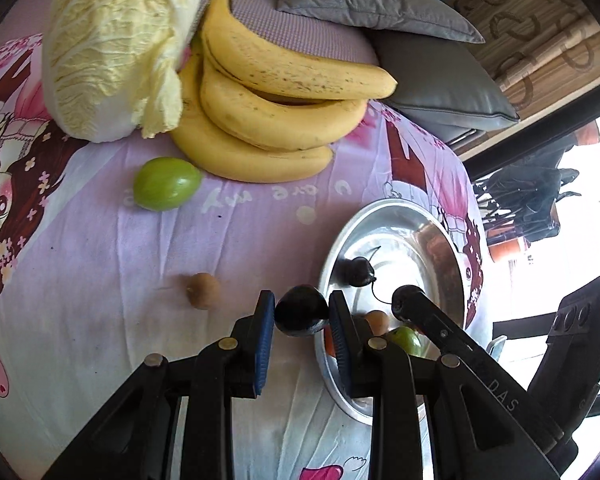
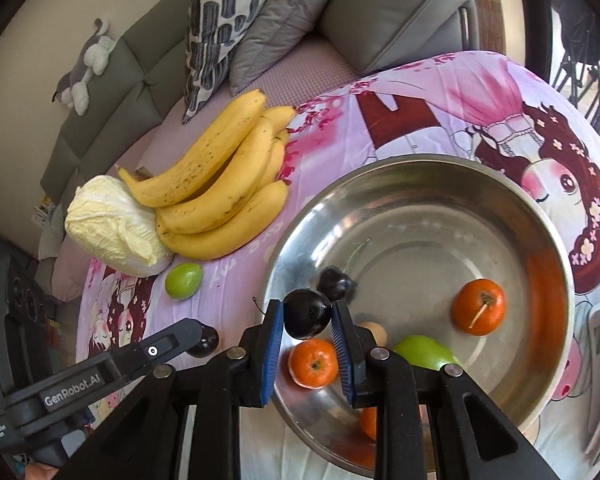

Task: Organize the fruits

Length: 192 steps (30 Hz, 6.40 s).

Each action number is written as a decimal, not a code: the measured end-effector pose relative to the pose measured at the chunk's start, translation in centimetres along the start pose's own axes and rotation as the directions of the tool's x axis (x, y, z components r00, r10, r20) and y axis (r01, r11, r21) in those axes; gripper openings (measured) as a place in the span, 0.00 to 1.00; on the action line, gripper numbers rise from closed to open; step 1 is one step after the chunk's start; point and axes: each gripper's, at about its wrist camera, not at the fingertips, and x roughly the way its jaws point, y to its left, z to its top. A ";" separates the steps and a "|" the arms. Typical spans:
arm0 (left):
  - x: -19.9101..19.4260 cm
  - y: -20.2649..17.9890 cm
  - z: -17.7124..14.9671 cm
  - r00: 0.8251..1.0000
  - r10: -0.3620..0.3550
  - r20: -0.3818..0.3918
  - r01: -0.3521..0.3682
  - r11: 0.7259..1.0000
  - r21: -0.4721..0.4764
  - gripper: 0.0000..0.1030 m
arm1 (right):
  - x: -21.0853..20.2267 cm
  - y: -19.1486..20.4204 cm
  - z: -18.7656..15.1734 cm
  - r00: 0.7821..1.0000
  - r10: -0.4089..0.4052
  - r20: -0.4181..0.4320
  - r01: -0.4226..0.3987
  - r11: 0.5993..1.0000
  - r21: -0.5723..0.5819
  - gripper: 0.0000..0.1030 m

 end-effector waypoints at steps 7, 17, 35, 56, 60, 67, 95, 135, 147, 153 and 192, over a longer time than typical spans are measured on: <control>2.5 -3.6 0.0 1.000 0.020 -0.014 -0.019 0.995 0.093 0.28 | 0.7 -3.1 0.5 0.998 -0.058 -0.005 0.058 0.996 0.066 0.26; 4.7 -4.1 0.0 0.998 0.034 -0.052 -0.029 0.994 0.103 0.28 | 1.4 -3.5 0.6 0.996 -0.088 -0.017 0.089 0.994 0.062 0.27; 1.6 0.8 0.1 0.971 0.237 -0.019 -0.236 0.971 0.019 0.50 | 1.3 -1.9 0.4 0.990 -0.133 -0.037 0.133 0.991 -0.006 0.48; -0.1 5.4 -0.3 0.944 0.329 -0.002 -0.329 0.944 -0.035 0.80 | 1.6 3.0 -1.7 0.978 -0.195 -0.073 0.184 0.974 -0.128 0.84; -1.0 5.7 -0.3 0.951 0.308 0.007 -0.308 0.951 -0.034 0.80 | 1.1 4.0 -1.4 0.976 -0.206 -0.074 0.195 0.972 -0.133 0.84; -2.6 7.2 -0.1 0.951 0.308 0.019 -0.306 0.950 -0.063 0.80 | 2.0 4.6 -1.5 0.976 -0.206 -0.074 0.194 0.969 -0.151 0.84; -7.0 16.3 0.0 0.909 0.413 0.060 -0.383 0.881 -0.278 0.92 | 7.4 13.3 -3.1 0.989 -0.014 -0.149 -0.035 0.946 -0.324 0.84; -1.8 15.8 0.2 0.950 0.312 -0.024 -0.309 0.920 -0.242 0.92 | 12.0 12.7 -4.6 0.975 -0.040 -0.219 -0.038 0.940 -0.340 0.27; -1.1 12.8 2.4 0.962 0.273 0.017 -0.265 0.947 -0.182 0.74 | 11.0 12.3 -3.4 0.982 -0.008 -0.190 -0.052 0.949 -0.310 0.27; 0.2 9.7 4.8 0.972 0.222 0.075 -0.213 0.971 -0.110 0.72 | 11.1 11.7 -2.3 0.983 -0.010 -0.184 -0.046 0.954 -0.295 0.27; 4.5 7.2 6.3 0.988 0.136 0.074 -0.128 0.986 -0.103 0.47 | 6.9 9.9 -0.4 0.992 -0.052 -0.112 0.015 0.950 -0.311 0.27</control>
